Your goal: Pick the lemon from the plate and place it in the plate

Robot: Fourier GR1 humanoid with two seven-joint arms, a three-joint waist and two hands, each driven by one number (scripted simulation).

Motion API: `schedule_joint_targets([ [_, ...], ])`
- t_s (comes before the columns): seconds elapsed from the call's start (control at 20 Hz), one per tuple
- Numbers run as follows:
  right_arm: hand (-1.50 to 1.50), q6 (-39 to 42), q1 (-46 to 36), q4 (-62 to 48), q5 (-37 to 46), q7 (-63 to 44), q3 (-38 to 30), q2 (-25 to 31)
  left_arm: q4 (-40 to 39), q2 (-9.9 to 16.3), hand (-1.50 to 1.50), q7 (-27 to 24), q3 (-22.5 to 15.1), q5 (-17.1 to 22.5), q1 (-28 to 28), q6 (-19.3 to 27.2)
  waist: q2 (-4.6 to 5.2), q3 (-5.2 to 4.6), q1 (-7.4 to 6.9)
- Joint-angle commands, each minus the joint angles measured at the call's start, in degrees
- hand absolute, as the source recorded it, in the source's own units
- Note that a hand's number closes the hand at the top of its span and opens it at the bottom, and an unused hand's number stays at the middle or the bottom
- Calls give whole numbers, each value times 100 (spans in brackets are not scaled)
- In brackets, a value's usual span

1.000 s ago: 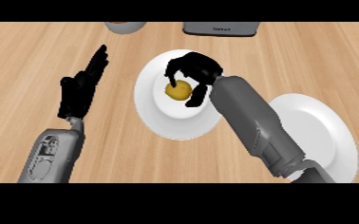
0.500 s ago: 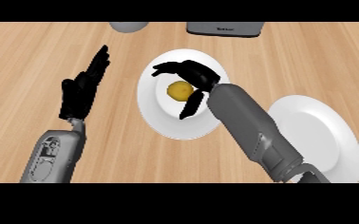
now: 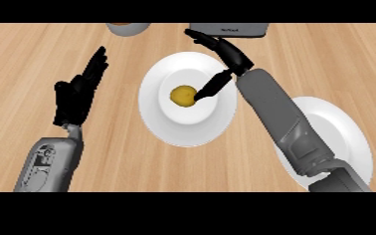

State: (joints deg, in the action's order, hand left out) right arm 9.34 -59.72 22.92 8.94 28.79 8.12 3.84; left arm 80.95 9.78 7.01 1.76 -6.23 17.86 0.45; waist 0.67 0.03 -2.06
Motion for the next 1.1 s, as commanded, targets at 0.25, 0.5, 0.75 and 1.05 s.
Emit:
schedule_joint_targets([
  [0.25,-150,930,-379,-1039,-404,586,-818,1317,-30,-169,0,-205,-186,-151,-190,52,67,5,-97],
  [0.5,-150,1484,-318,-1341,-201,1017,-723,1878,107,-159,0,-136,-144,-61,-65,-7,107,12,-193],
  [0.75,-150,1532,-340,-1548,-74,1225,-690,2039,319,-67,0,15,-162,-21,-91,-140,132,19,-331],
  [1.05,-150,1726,-231,-1632,-71,1487,-746,2386,114,-174,0,-17,-243,-118,68,-75,186,27,-353],
])
